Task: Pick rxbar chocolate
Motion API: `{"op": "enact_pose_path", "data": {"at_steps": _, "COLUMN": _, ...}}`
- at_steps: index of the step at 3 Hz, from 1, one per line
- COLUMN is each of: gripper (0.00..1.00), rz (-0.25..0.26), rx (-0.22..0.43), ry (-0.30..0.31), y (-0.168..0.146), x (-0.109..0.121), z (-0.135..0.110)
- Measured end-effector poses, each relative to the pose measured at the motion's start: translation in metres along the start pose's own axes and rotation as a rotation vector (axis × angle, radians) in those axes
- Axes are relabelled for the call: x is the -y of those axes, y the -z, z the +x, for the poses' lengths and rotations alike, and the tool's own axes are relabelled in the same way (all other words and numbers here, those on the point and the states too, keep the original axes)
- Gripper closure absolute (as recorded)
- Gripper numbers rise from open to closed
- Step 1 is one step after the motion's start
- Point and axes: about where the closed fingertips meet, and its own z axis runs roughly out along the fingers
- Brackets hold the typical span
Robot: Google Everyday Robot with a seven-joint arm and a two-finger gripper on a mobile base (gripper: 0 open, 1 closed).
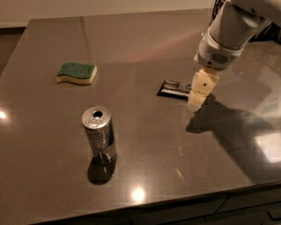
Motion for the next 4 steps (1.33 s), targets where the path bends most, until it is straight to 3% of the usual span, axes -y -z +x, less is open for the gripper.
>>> {"op": "enact_pose_path", "data": {"at_steps": 2, "gripper": 0.0, "rz": -0.073, "rx": 0.005, "ry": 0.004, "y": -0.042, "x": 0.007, "z": -0.018}}
{"op": "enact_pose_path", "data": {"at_steps": 4, "gripper": 0.4, "rz": -0.11, "rx": -0.014, "ry": 0.017, "y": -0.059, "x": 0.012, "z": -0.027}}
